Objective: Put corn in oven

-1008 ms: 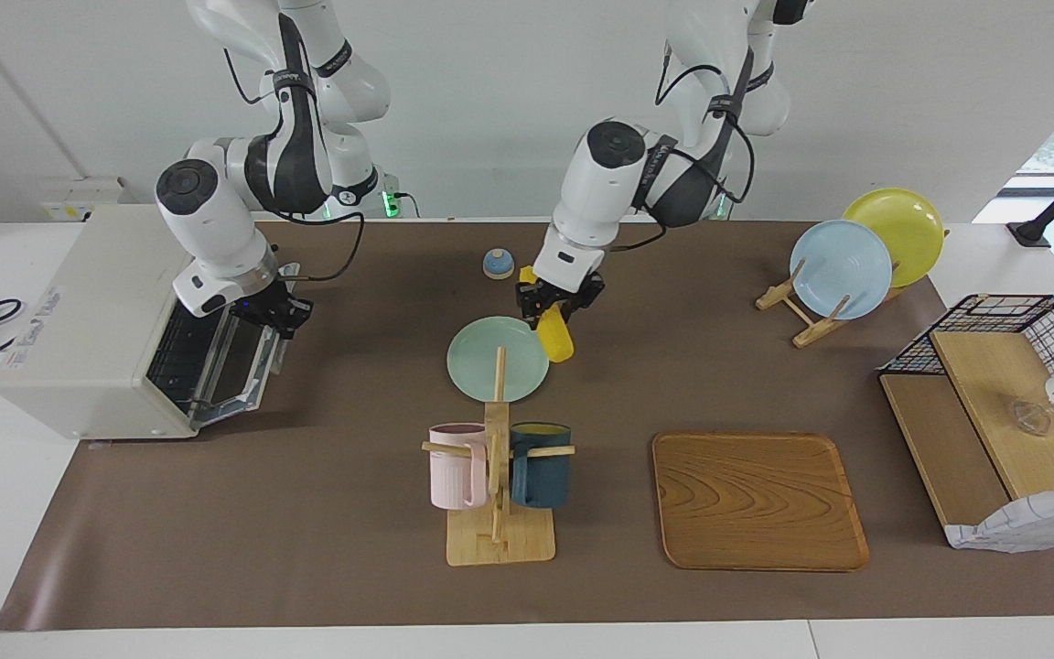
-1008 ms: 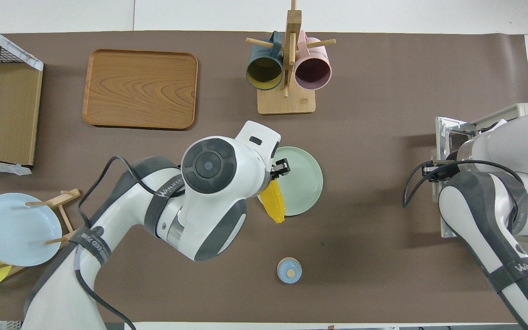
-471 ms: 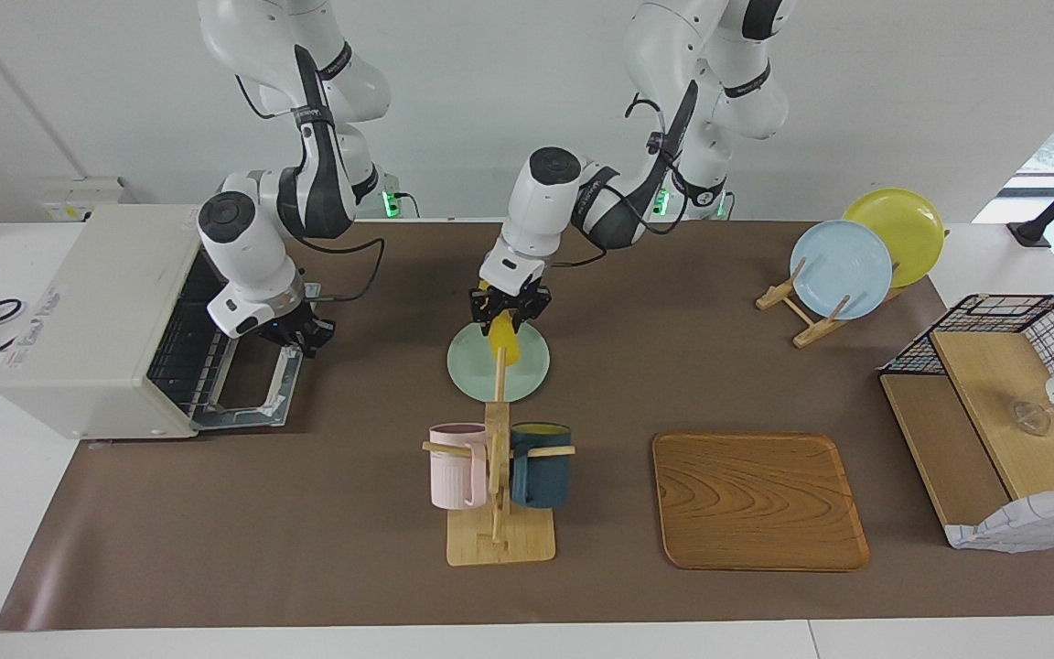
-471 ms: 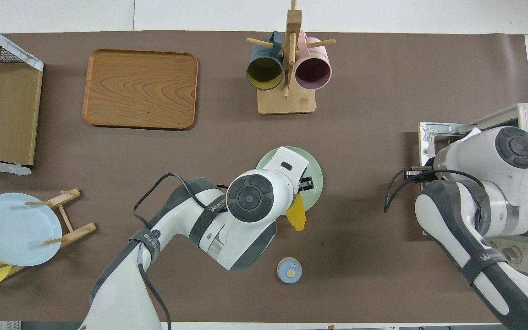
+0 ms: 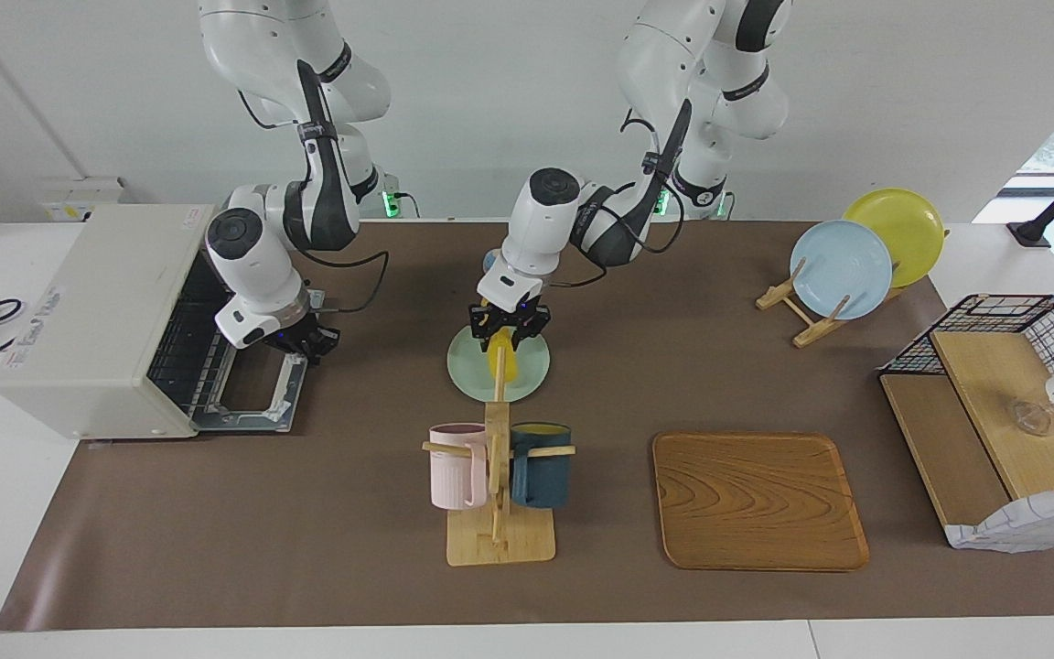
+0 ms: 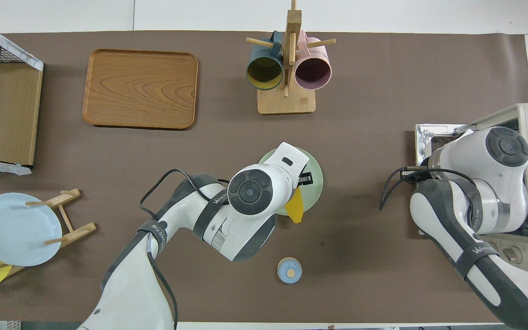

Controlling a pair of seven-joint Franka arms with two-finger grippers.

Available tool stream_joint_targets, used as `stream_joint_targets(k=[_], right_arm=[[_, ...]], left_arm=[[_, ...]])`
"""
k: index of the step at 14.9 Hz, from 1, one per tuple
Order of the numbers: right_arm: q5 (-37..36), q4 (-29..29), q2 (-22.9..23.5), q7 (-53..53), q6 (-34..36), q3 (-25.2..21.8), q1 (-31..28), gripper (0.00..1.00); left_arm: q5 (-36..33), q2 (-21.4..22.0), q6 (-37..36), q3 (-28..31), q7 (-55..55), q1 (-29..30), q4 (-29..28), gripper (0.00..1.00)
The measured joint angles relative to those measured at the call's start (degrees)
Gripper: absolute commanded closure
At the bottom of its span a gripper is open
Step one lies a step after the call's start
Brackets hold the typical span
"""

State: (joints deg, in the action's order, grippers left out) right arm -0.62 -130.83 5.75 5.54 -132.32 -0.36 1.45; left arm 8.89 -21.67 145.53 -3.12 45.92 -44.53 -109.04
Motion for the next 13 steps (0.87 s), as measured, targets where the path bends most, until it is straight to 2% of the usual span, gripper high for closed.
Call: stream_joint_targets(k=[2, 3, 4, 5, 9, 11, 13], right_arm=[[0.1, -0.2, 0.0, 0.5, 0.0, -0.4, 0.5, 1.0], [0.3, -0.3, 0.0, 0.7, 0.0, -0.7, 0.8, 1.0], [0.4, -0.4, 0.0, 0.8, 0.0, -0.9, 1.3, 1.0], [0.6, -0.4, 0.0, 1.2, 0.0, -1.0, 2.0, 1.0], [0.6, -0.4, -0.1, 5.4, 0.0, -1.1, 5.5, 1.0], [0.6, -0.1, -0.2, 6.3, 0.0, -1.1, 6.1, 0.76], [0.6, 0.3, -0.2, 6.4, 0.0, -1.2, 6.2, 0.54]], left_arm=[[0.0, -0.4, 0.4, -0.1, -0.2, 0.0, 0.0, 0.99], [0.0, -0.5, 0.6, -0.1, -0.2, 0.0, 0.0, 0.63], [0.0, -0.5, 0.7, 0.0, -0.2, 0.0, 0.0, 0.05], [0.0, -0.5, 0.7, 0.0, -0.2, 0.0, 0.1, 0.0], [0.0, -0.5, 0.5, 0.3, -0.2, 0.1, 0.5, 0.0], [0.0, 0.4, -1.4, 0.5, -0.2, 1.1, 1.1, 0.0], [0.0, 3.1, -7.3, 0.7, -0.8, 4.0, 2.6, 0.0]])
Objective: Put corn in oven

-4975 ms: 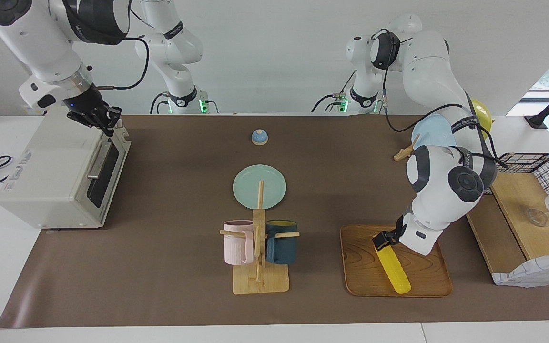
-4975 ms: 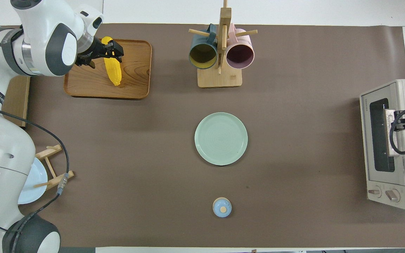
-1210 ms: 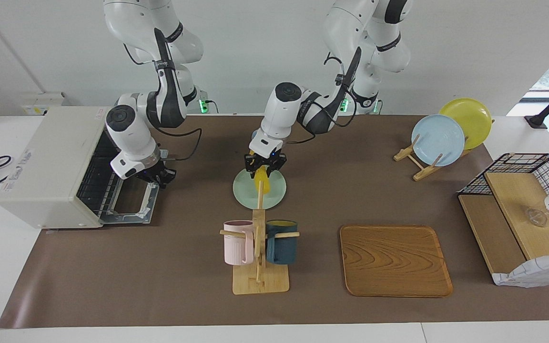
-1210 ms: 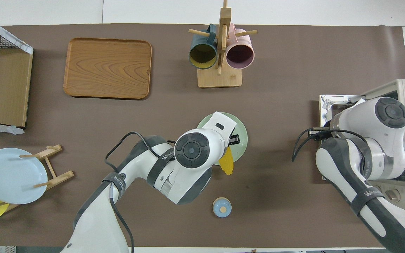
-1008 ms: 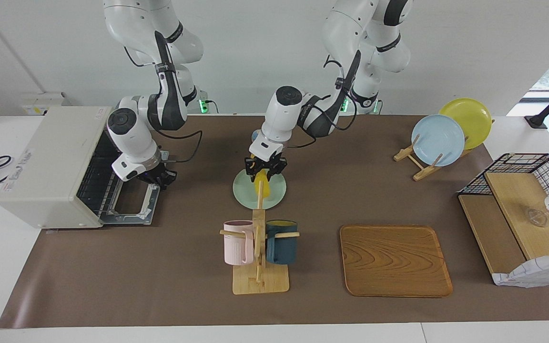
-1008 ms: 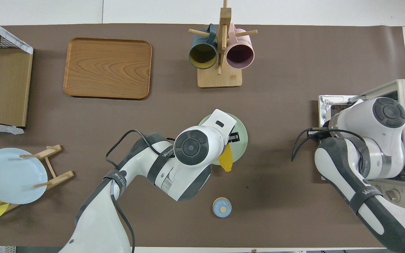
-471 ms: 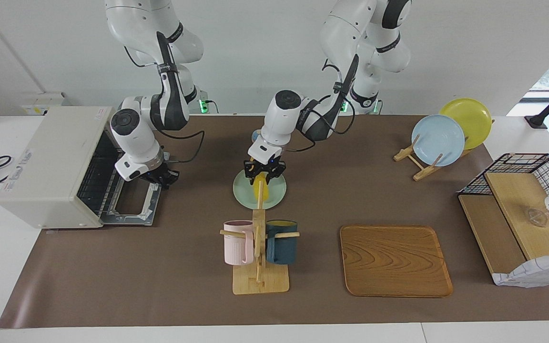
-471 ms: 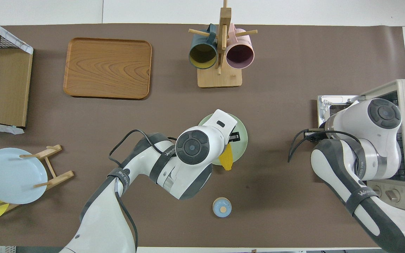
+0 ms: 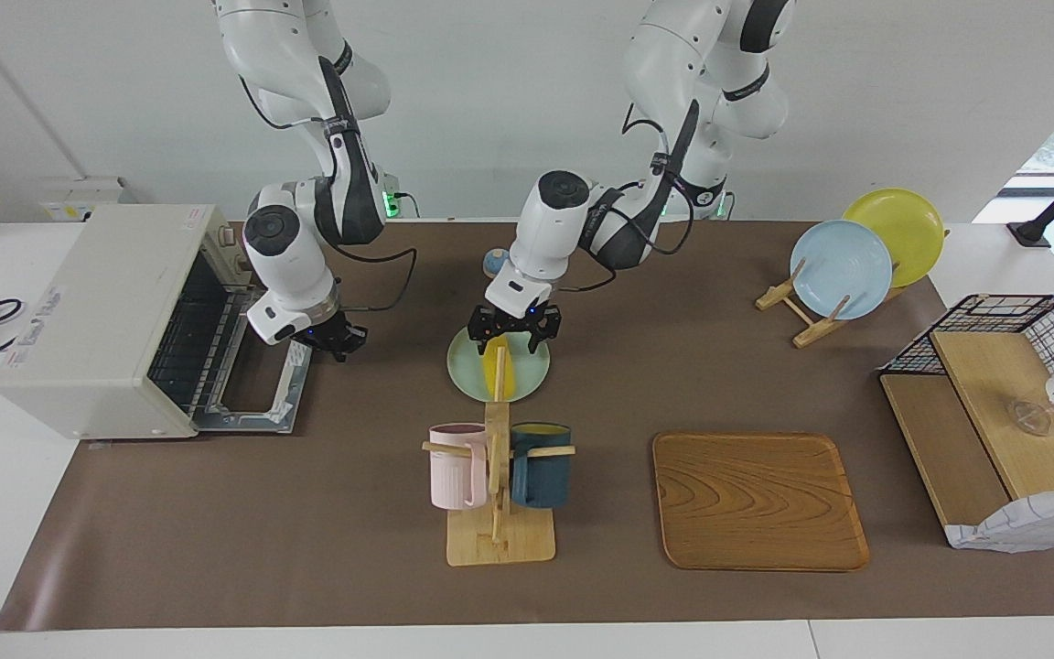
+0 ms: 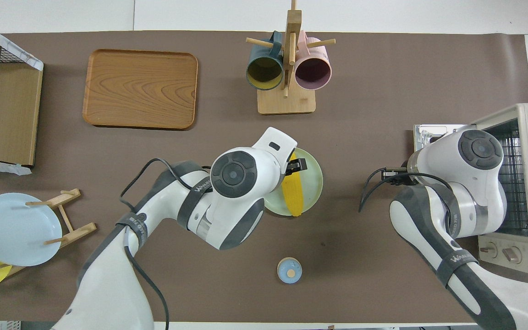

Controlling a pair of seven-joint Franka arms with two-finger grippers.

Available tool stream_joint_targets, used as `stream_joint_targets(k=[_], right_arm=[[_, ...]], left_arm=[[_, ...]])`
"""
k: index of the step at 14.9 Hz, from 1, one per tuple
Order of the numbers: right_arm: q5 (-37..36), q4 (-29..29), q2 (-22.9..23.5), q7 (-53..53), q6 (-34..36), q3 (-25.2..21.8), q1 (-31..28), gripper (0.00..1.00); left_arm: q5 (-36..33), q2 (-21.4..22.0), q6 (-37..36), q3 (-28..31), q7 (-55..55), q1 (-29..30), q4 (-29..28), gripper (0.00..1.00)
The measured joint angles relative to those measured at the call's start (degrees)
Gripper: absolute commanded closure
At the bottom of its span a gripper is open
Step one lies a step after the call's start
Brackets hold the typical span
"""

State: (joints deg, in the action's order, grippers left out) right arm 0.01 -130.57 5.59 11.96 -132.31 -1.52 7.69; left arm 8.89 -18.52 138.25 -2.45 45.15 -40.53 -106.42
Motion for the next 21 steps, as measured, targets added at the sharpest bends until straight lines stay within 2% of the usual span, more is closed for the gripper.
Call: stream_joint_targets(k=[1, 3, 5, 7, 8, 10, 13, 16, 18, 19, 20, 21], right_arm=[[0.0, 0.5, 0.0, 0.6, 0.0, 0.0, 0.4, 0.36], [0.0, 2.6, 0.0, 3.0, 2.0, 0.0, 2.9, 0.29], [0.1, 6.5, 0.2, 4.8, 4.8, 0.1, 7.5, 0.17], [0.1, 11.2, 0.9, 9.7, 6.9, 0.3, 13.2, 0.0], [0.1, 14.3, 1.8, 12.5, 8.7, 0.4, 16.2, 0.0], [0.1, 23.1, 5.9, 19.7, 13.3, 0.6, 22.5, 0.0], [-1.0, 37.5, 17.5, 32.5, 14.8, 0.8, 31.6, 0.0], [-1.9, 40.5, 25.2, 36.3, 10.1, 0.7, 35.5, 0.0], [-3.6, 40.0, 26.8, 36.2, 9.8, 0.7, 35.5, 0.2], [-5.1, 39.4, 26.8, 36.2, 9.8, 0.6, 35.4, 0.25], [-6.3, 38.7, 26.6, 36.2, 9.9, 0.5, 35.4, 0.35], [-6.8, 38.0, 26.4, 36.2, 9.9, 0.4, 35.4, 0.53]], left_arm=[[0.0, 2.1, -4.6, 0.1, -0.4, 2.1, 1.2, 0.0], [0.0, 6.3, -15.9, 0.4, -3.4, 7.8, 4.7, 0.0], [0.0, 9.3, -24.9, 0.7, -9.0, 14.4, 8.2, 0.0], [0.0, 11.5, -29.6, 0.9, -14.9, 20.4, 9.8, 0.0], [0.0, 12.5, -31.6, 0.9, -17.6, 22.9, 10.1, 0.0], [-0.8, 14.7, -35.8, 0.9, -22.2, 26.5, 10.2, 0.0], [-2.7, 18.0, -41.7, 0.9, -27.2, 29.1, 10.2, 0.0], [-3.0, 20.3, -46.5, 0.9, -30.3, 30.8, 10.1, 0.0], [-3.0, 21.2, -49.1, 0.9, -31.3, 31.1, 10.0, 0.0], [-3.0, 21.5, -50.3, 0.7, -31.4, 31.1, 10.0, 0.0], [-3.0, 21.5, -51.3, 0.4, -31.4, 31.1, 10.0, 0.0], [-3.0, 21.5, -51.6, 0.1, -31.4, 31.1, 9.9, 0.0]])
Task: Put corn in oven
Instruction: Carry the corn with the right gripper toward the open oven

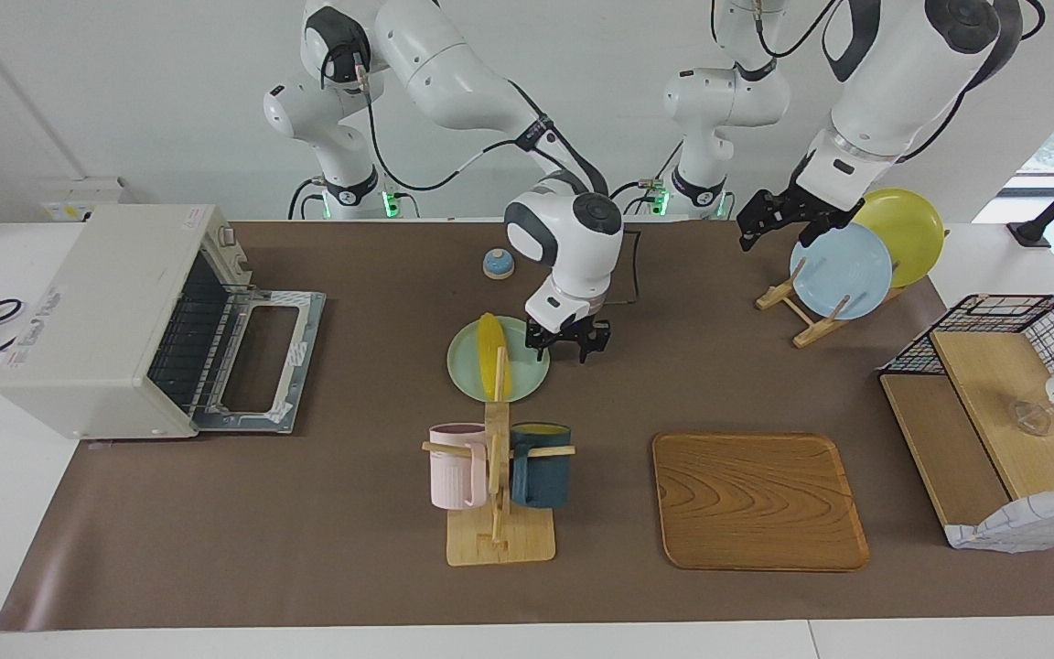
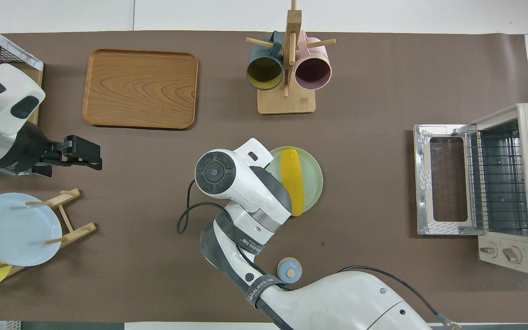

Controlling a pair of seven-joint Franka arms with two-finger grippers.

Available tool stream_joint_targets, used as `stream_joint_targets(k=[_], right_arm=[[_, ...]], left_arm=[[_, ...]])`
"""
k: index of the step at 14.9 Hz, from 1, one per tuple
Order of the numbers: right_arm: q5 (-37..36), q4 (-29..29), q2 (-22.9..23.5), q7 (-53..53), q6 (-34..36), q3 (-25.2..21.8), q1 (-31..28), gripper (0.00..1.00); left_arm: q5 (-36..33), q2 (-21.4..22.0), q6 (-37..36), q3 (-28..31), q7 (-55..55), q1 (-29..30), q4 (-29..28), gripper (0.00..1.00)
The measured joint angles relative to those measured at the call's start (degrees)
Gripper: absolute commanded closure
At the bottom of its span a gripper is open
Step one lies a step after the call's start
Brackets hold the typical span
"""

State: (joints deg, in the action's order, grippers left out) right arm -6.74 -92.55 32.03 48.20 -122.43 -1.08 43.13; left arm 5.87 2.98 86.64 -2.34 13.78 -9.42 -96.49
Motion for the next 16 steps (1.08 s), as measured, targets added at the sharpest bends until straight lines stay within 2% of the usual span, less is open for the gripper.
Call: stream_joint_targets(k=[2, 3, 7, 10, 13, 16], right_arm=[[-0.2, -1.7, -0.5, 0.0, 0.0, 0.0, 0.0, 0.94], [-0.2, -2.6, -0.9, 0.0, -0.1, 0.0, 0.0, 1.0], [-1.7, -3.8, -2.3, -0.1, 1.7, -0.1, 0.0, 1.0], [-7.9, -1.6, -3.3, -0.6, 10.5, -0.1, 0.0, 1.0], [-9.2, 0.2, -4.6, -3.5, 18.4, -0.8, -0.7, 1.0], [-9.4, -1.5, -7.9, -7.0, 23.3, -1.1, -5.1, 1.0]], left_arm=[[0.0, -0.1, -0.7, -0.3, 0.0, -0.2, -0.1, 0.0], [0.0, -0.2, -1.1, -0.4, 0.0, -0.2, -0.1, 0.0], [0.0, -0.6, -1.6, -0.4, 0.0, -0.4, 0.9, 0.0], [-0.9, -1.4, -1.8, -0.4, 0.0, -0.4, 3.9, 0.0], [-2.6, -1.6, -2.0, -0.6, -0.1, -0.5, 4.5, 0.0], [-2.7, -1.7, -2.1, -0.7, -0.1, -0.5, 4.5, 0.0]])
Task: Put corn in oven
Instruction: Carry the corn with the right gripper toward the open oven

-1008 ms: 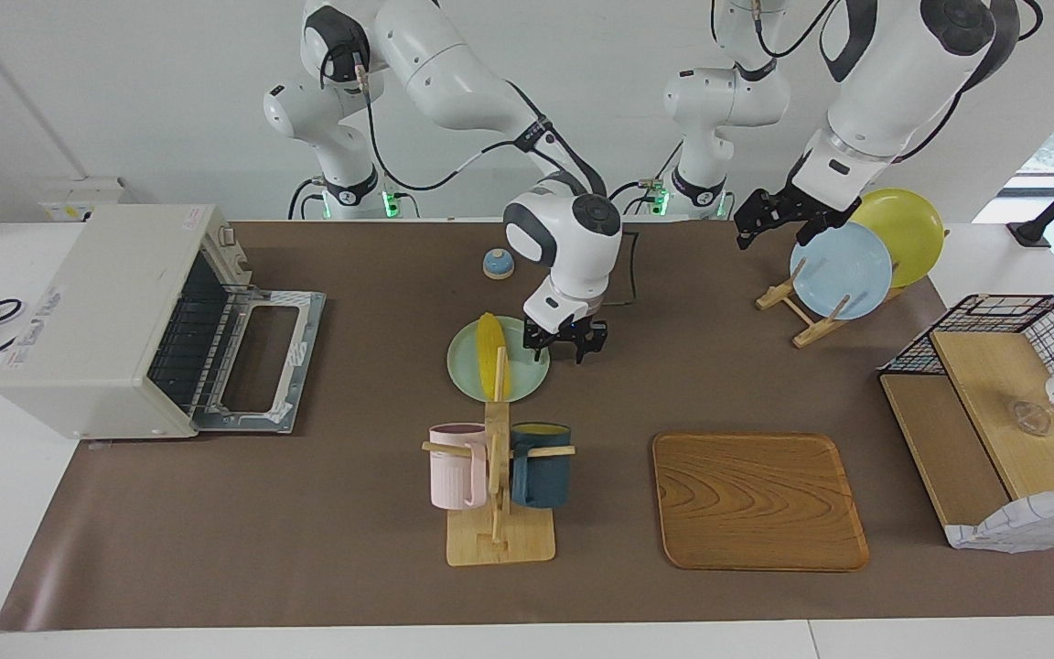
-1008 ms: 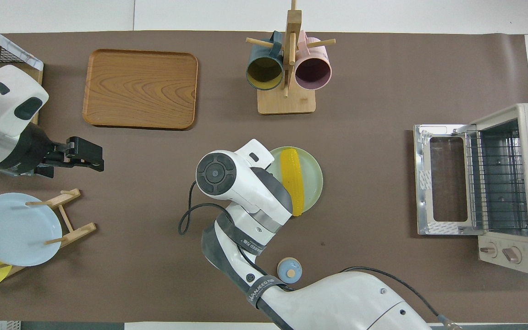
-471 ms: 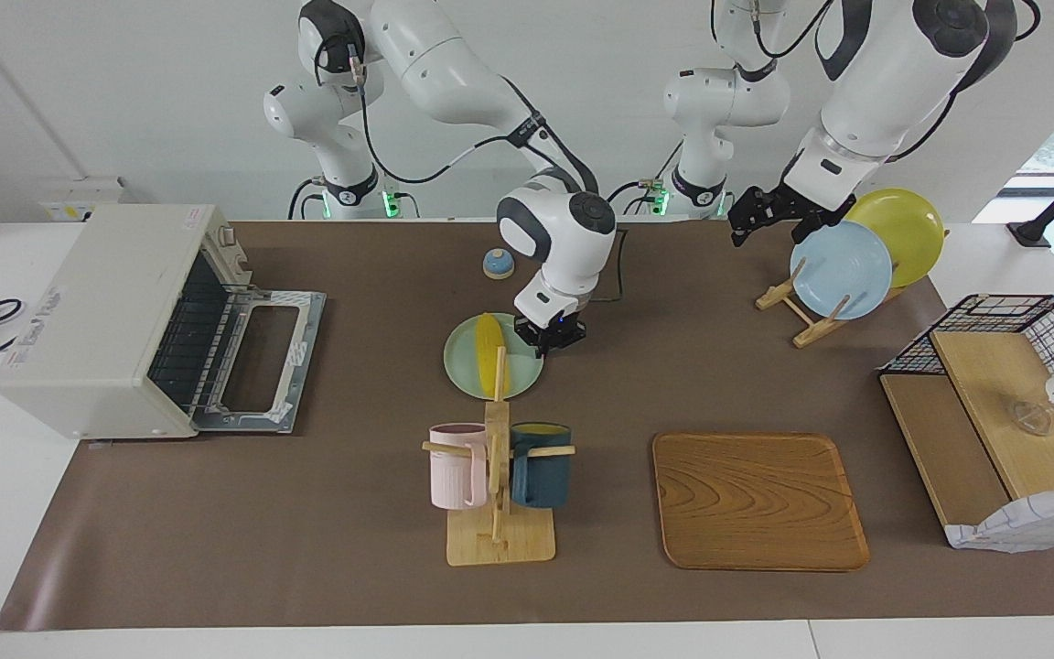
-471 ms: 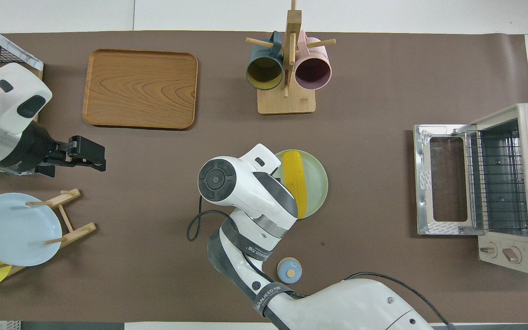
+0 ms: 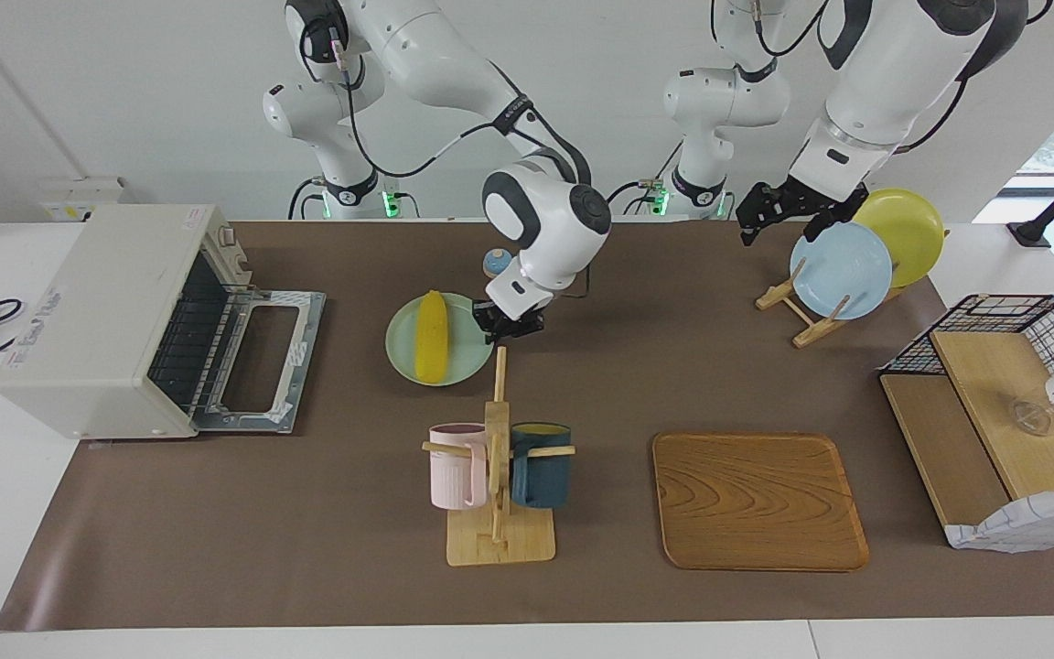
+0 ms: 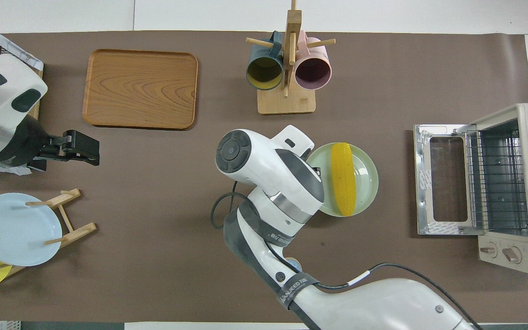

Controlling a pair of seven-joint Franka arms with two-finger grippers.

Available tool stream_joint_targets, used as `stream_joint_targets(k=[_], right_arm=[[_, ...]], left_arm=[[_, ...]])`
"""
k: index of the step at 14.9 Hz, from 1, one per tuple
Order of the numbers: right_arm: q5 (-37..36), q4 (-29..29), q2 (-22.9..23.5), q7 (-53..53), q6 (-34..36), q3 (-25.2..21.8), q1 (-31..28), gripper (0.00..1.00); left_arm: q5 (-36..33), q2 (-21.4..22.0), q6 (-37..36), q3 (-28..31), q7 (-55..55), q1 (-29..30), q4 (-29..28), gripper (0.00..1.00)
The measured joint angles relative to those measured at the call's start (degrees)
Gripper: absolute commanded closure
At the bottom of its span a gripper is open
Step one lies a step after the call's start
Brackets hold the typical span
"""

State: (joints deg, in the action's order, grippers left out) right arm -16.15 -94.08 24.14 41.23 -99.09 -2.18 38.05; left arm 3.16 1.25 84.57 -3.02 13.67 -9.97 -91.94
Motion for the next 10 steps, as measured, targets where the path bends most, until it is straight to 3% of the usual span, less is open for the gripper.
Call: stream_joint_targets(k=[6, 10], right_arm=[[-0.3, -12.2, -12.7, -17.7, -0.1, -0.3, -18.2, 1.0], [-3.6, -17.6, -15.1, -21.1, -2.4, -0.3, -25.0, 1.0]], left_arm=[[-0.1, -0.1, 0.1, -0.6, 0.0, 0.7, 0.2, 0.0], [-0.1, -0.1, 0.1, -0.7, 0.0, 1.4, 0.3, 0.0]])
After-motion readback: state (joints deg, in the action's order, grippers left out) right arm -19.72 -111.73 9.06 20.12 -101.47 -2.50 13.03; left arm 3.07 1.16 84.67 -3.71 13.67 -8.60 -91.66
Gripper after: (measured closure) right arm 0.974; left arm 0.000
